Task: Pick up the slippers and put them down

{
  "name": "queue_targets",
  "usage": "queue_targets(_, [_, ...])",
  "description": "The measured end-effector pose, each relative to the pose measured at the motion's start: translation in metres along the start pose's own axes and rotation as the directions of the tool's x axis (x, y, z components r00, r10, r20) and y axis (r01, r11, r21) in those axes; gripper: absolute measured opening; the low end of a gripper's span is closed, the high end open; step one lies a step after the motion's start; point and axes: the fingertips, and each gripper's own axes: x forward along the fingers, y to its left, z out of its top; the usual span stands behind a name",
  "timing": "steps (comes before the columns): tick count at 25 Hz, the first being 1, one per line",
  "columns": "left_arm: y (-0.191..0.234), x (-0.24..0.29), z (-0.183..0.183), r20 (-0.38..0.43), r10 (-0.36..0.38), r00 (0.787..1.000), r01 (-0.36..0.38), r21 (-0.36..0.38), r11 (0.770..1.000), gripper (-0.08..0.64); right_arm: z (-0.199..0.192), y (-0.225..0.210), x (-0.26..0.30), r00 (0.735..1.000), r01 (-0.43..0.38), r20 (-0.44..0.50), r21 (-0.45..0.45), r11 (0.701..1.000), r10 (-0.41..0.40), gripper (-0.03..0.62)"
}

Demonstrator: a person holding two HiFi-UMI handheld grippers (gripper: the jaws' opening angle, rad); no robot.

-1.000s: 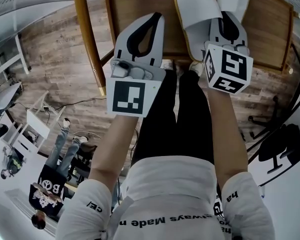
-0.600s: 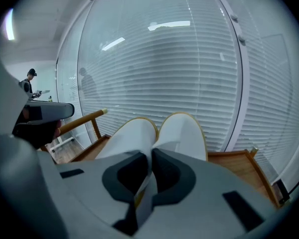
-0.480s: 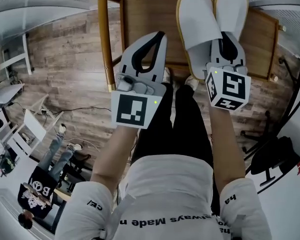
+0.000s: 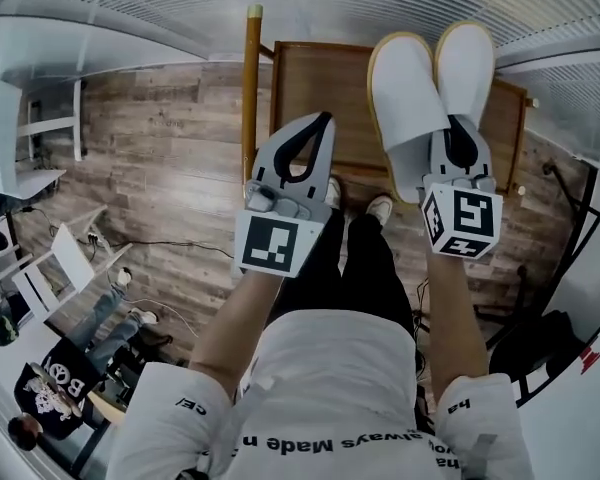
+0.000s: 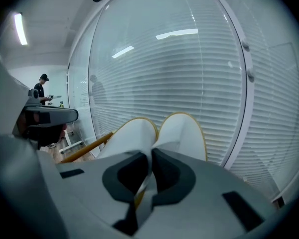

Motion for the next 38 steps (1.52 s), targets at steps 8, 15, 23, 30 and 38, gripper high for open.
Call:
queue_targets(8, [-0.017, -0.025, 0.064, 0.043, 0.019, 0.999, -0.019, -0.002, 1.000, 0.011, 0.066, 0.000, -0.050, 0.998, -0.049, 0.040, -0.037, 0.998, 0.050, 0.021])
queue_targets(15, [-0.047, -0.052, 0.125, 0.104, 0.001, 0.995, -0.004, 0.024, 1.000, 0.011, 0.113, 0.001, -0.101, 0.992, -0.078, 0.092, -0.059, 0.995, 0.083, 0.021])
queue_targets(23, [-0.058, -0.080, 0.167, 0.149, -0.012, 0.989, 0.006, 0.036, 0.999, 0.011, 0.160, 0.003, -0.140, 0.984, -0.100, 0.141, -0.076, 0.992, 0.110, 0.021])
queue_targets(30, [-0.080, -0.099, 0.202, 0.207, -0.057, 0.977, 0.040, 0.082, 0.996, 0.012, 0.188, 0.012, -0.174, 0.972, -0.117, 0.193, -0.100, 0.988, 0.135, 0.020])
queue_targets(38, [-0.090, -0.137, 0.242, 0.213, -0.085, 0.973, 0.069, 0.083, 0.994, 0.011, 0.229, 0.028, -0.224, 0.958, -0.146, 0.235, -0.103, 0.984, 0.166, 0.020])
